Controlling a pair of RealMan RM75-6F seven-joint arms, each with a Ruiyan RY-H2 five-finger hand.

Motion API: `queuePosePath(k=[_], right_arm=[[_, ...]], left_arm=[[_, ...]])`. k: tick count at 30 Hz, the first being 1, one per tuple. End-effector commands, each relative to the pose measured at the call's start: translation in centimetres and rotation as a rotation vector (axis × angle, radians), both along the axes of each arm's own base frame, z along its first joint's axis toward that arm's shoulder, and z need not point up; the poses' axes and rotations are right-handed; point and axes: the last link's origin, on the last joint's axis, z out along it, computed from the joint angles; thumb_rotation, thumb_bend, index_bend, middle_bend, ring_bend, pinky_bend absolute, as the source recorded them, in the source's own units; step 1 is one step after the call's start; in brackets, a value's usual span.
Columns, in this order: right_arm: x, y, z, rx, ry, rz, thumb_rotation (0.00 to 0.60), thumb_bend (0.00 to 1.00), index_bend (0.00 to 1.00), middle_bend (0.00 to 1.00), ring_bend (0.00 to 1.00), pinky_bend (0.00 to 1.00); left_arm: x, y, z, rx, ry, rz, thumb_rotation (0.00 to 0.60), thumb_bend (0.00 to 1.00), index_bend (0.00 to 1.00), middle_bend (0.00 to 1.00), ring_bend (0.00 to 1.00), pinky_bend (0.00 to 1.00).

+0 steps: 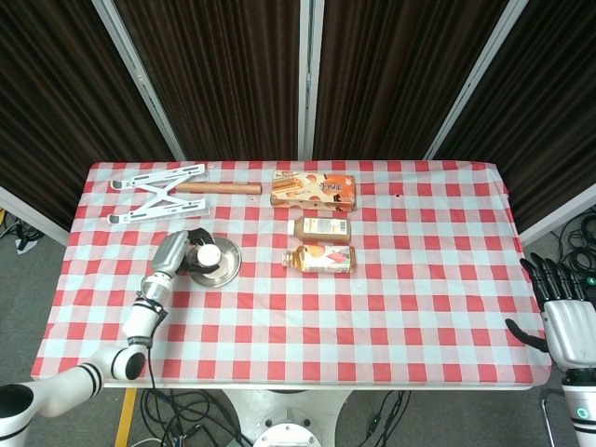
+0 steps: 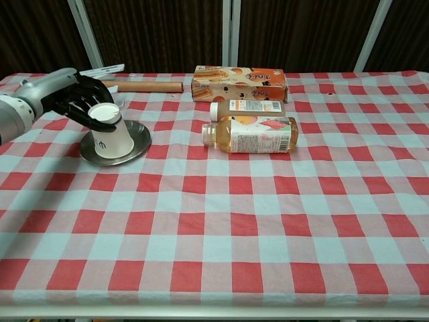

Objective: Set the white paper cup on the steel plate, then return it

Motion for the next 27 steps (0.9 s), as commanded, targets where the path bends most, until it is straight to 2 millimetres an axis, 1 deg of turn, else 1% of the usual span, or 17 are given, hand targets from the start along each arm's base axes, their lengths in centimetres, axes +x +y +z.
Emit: queuePosePath(k=[1, 3, 6, 11, 14, 18, 21, 24, 27], right_arm=[[0.0, 0.0, -0.1, 0.007, 0.0, 0.003, 0.6, 0.09, 0.0, 0.04, 0.0, 0.0], [0.0, 0.0, -0.2, 0.01, -0.001, 0.002, 0.6, 0.09, 0.0, 0.04, 0.0, 0.0], [-0.2, 0.1, -0.3, 0.011, -0.006, -0.003, 0.6, 0.09, 0.0, 0.04, 0.0, 0.0], [-0.3, 0.2, -0.1, 0.003, -0.003, -0.005, 0.6, 0.09, 0.0, 0.04, 0.0, 0.0], [-0.3, 0.3, 0.1, -0.003, 0.0, -0.005, 0.6, 0.09, 0.0, 0.04, 0.0, 0.0], [-0.2, 0.2, 0.1, -0.005, -0.003, -0.004, 0.6, 0.09, 0.0, 0.04, 0.0, 0.0], [-0.2, 0.2, 0.0, 0.0, -0.002, -0.002, 0.6, 0.09, 0.0, 0.04, 0.0, 0.0], [-0.2, 0.2, 0.0, 0.001, -0.005, -0.003, 0.6, 0.09, 0.0, 0.04, 0.0, 0.0], [-0.3, 0.2, 0.0, -0.003, -0.008, -0.001, 0.6, 0.09, 0.0, 0.04, 0.0, 0.0]], left_arm=[[-1.3, 1.4, 1.2, 0.045, 0.012, 0.068, 0.6, 0.24, 0.56, 0.56, 0.41, 0.36], [-1.6, 1.4, 1.5, 0.045, 0.009, 0.082, 0.6, 0.24, 0.56, 0.56, 0.41, 0.35], [-1.4, 0.9, 1.2, 0.015, 0.011, 0.07, 0.6, 0.24, 0.56, 0.56, 0.41, 0.36], [0.4, -0.5, 0.3, -0.041, -0.021, 0.008, 0.6, 0.24, 0.56, 0.56, 0.41, 0.35], [1.0, -0.7, 0.0, -0.053, 0.002, -0.023, 0.6, 0.24, 0.56, 0.56, 0.41, 0.36], [0.3, 0.6, 0.1, -0.017, 0.037, 0.012, 0.6, 0.24, 0.56, 0.56, 0.41, 0.36], [-0.6, 1.5, 1.0, 0.035, 0.012, 0.07, 0.6, 0.24, 0.56, 0.56, 0.41, 0.35], [-0.9, 1.4, 1.5, 0.04, -0.007, 0.083, 0.6, 0.25, 0.56, 0.56, 0.41, 0.35], [-0.5, 0.4, 2.1, 0.035, -0.064, 0.063, 0.6, 0.25, 0.56, 0.56, 0.41, 0.36]])
